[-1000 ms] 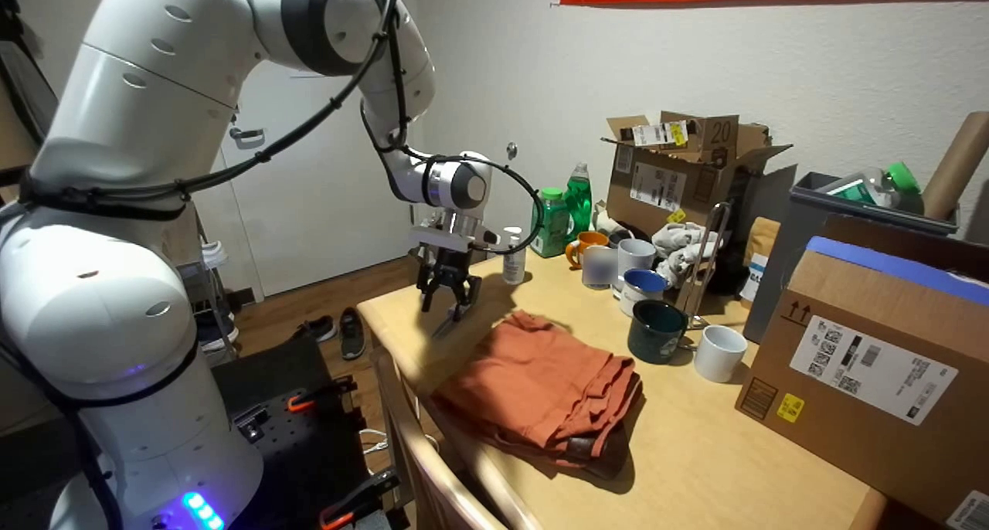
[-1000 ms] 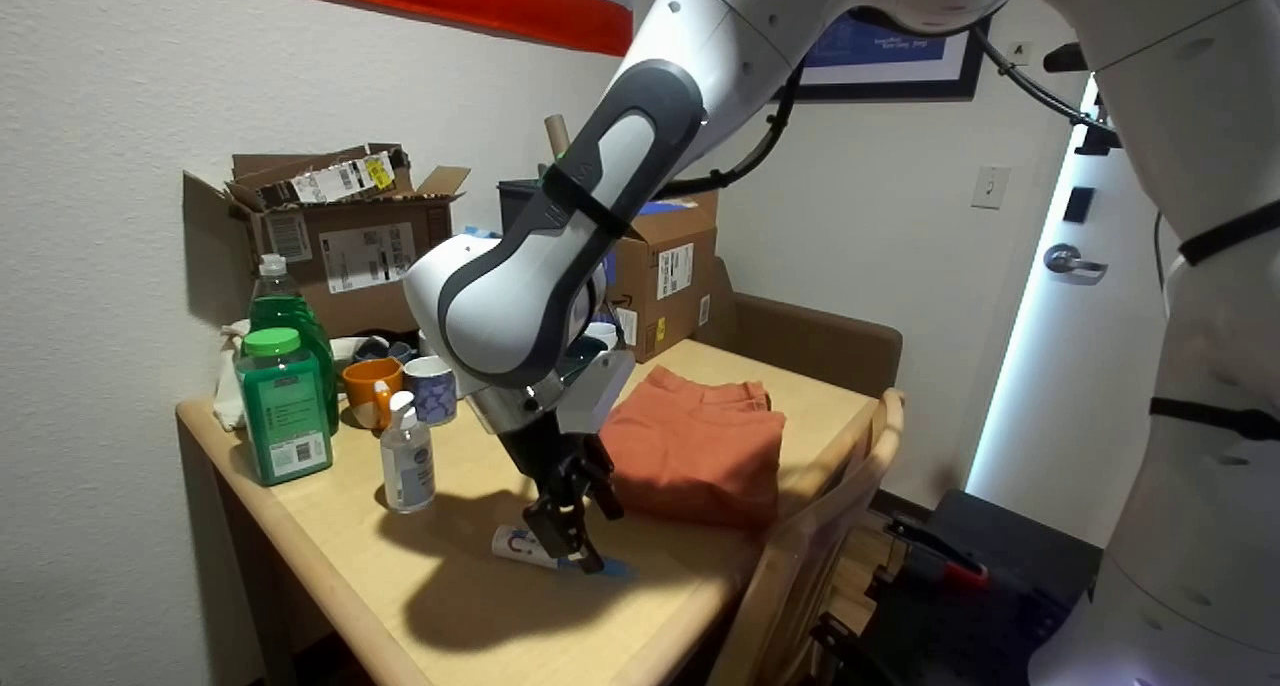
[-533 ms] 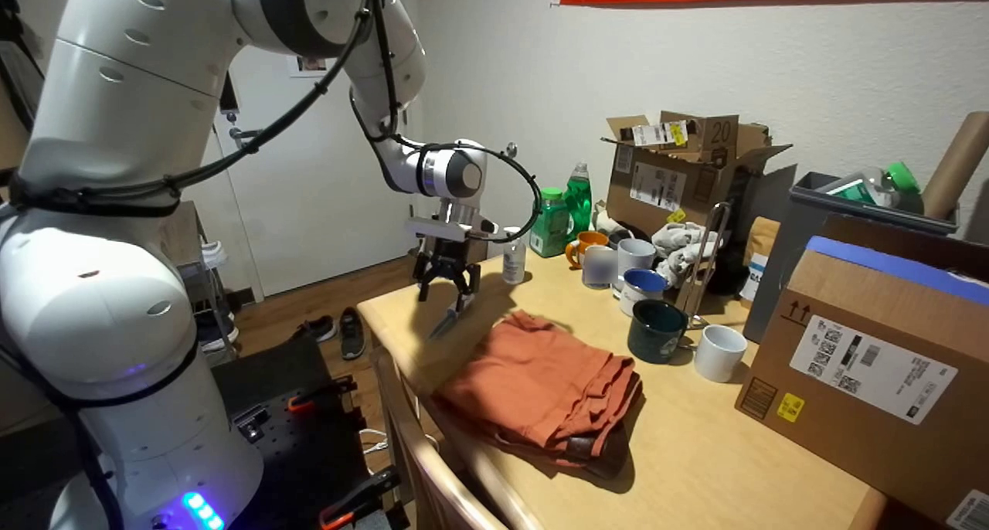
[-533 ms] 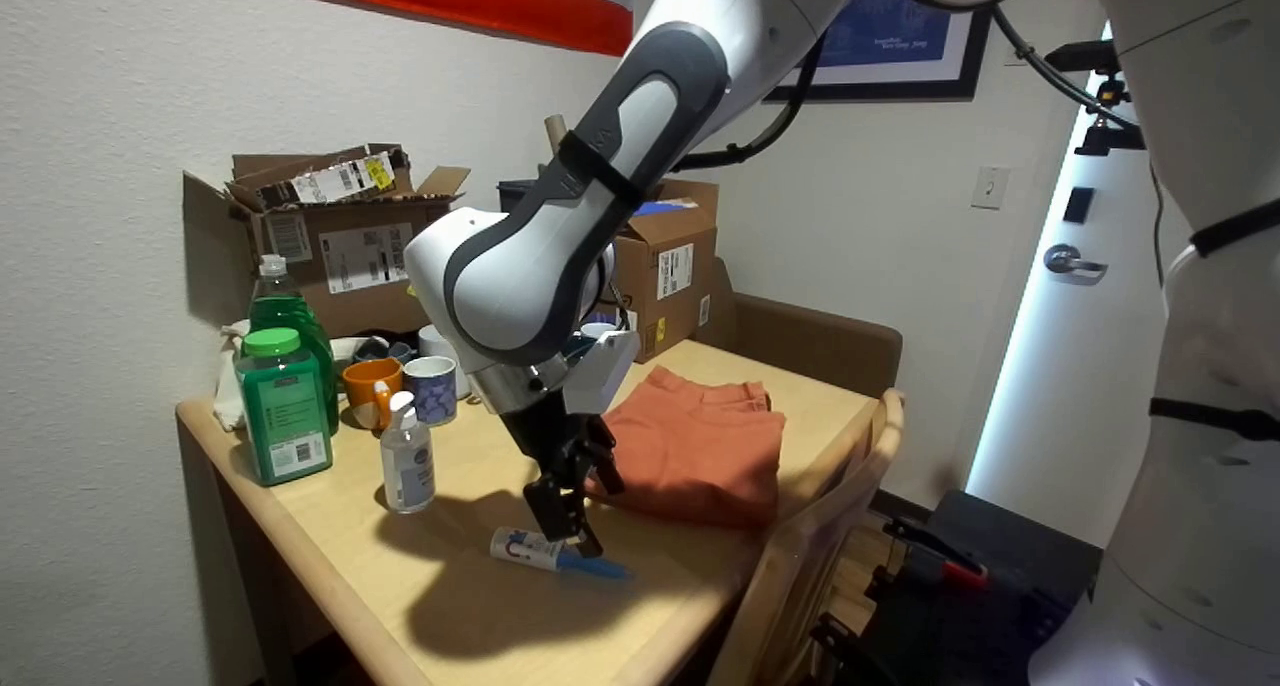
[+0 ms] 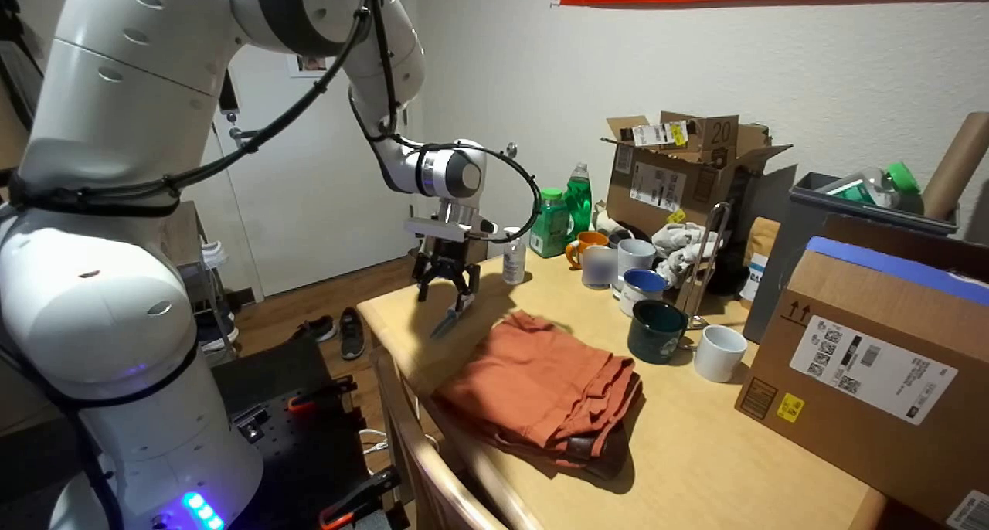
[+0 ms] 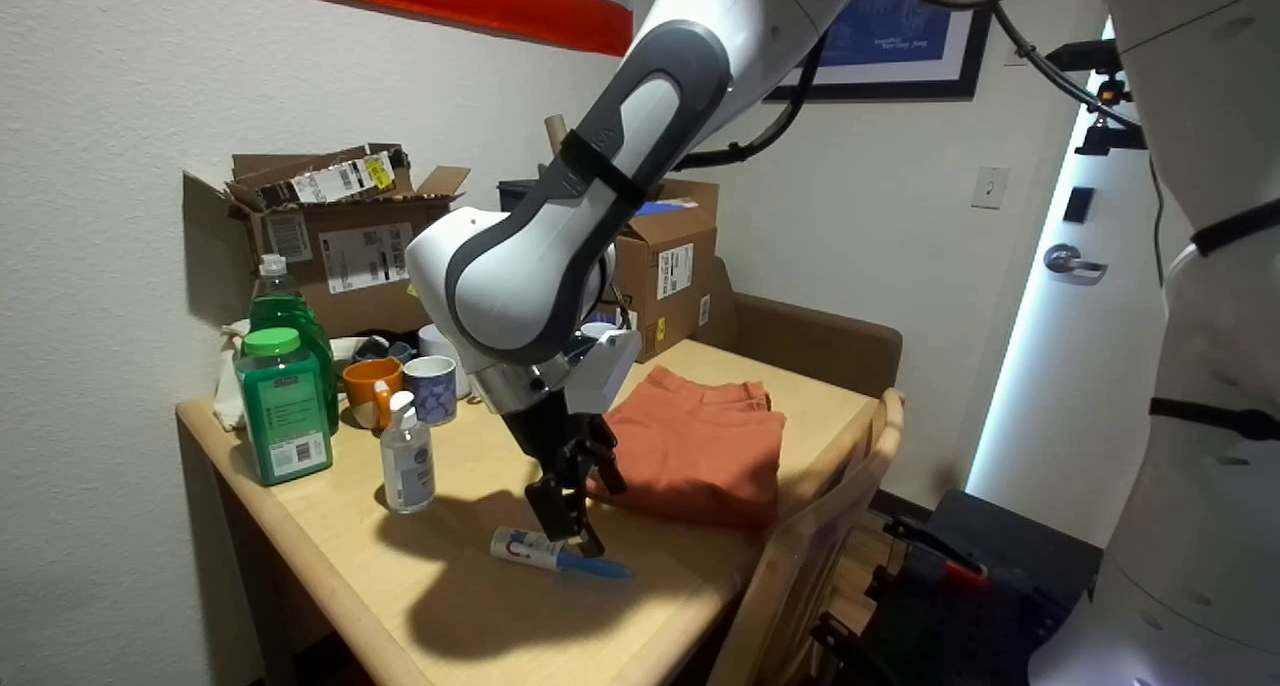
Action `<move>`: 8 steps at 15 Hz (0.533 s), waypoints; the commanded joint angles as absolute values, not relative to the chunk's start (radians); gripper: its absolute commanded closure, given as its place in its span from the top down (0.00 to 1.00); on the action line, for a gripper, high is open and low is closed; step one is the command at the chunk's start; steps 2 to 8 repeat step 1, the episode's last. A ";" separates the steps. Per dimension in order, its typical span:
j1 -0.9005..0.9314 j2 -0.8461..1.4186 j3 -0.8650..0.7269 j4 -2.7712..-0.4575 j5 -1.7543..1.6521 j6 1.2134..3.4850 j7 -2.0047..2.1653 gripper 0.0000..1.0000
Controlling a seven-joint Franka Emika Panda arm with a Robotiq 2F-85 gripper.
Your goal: Pick up the lint roller and use it on the orange fabric
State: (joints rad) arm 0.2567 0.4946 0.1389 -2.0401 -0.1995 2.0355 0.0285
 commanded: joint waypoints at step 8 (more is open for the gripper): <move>0.254 0.496 0.142 -2.037 -0.201 2.033 0.030 1.00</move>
